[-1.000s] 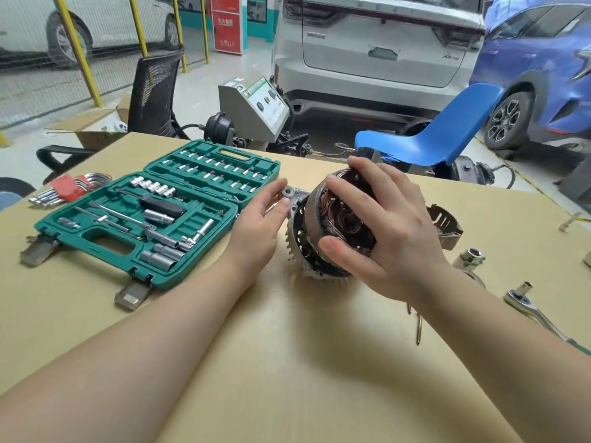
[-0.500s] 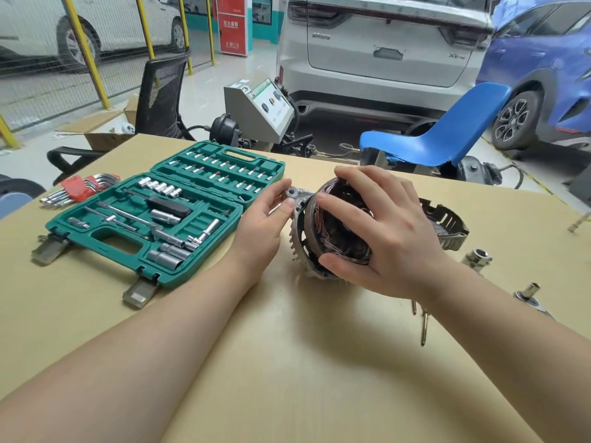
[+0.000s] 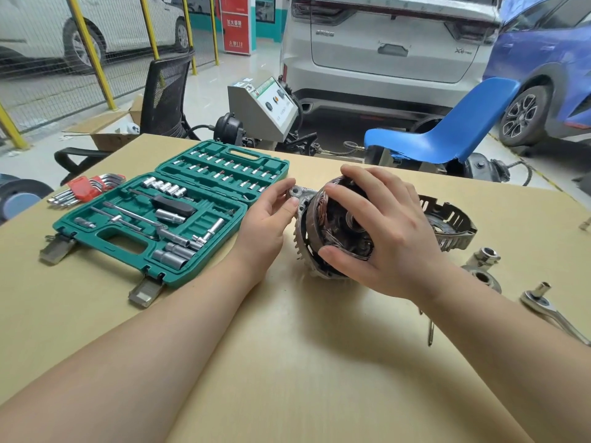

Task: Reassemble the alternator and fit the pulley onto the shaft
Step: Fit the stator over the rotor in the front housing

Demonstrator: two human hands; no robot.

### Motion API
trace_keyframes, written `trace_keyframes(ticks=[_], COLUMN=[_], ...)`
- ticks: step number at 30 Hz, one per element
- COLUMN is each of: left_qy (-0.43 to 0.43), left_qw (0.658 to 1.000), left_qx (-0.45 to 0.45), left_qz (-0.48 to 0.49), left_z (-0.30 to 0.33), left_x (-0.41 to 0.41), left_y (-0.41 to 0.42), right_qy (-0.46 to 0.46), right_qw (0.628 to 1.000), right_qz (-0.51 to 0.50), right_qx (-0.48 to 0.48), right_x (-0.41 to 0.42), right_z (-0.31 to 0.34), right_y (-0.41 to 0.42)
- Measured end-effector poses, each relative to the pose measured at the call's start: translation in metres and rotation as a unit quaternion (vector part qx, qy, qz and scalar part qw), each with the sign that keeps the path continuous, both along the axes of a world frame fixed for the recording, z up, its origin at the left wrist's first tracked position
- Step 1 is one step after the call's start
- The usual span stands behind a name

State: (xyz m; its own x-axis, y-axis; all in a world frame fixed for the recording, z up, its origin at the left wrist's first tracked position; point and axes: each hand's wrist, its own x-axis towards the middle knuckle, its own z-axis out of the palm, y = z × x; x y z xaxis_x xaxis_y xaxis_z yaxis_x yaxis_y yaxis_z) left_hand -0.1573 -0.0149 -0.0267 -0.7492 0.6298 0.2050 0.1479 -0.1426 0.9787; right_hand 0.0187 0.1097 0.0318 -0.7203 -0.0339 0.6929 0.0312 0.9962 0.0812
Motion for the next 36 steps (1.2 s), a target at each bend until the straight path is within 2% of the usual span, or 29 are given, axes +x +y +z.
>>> trace_keyframes(ticks=[24,31,36], left_qy=[-0.003,-0.006,-0.01], left_qw=[1.0,1.0,1.0], left_qx=[0.01,0.014,0.007], left_qz=[-0.005,-0.007,-0.004], left_z=[0.004,0.004,0.002], left_x=[0.003,0.004,0.001], left_y=[-0.001,-0.001,0.0], right_qy=[-0.012,-0.066,-0.191], right_qw=[0.995,0.974,0.947], right_qz=[0.027,0.024,0.04], right_qx=[-0.092,-0.214,-0.256], right_x=[-0.01,0.003,0.015], right_z=[-0.026,-0.016,0.003], right_y=[0.002,0.003,0.013])
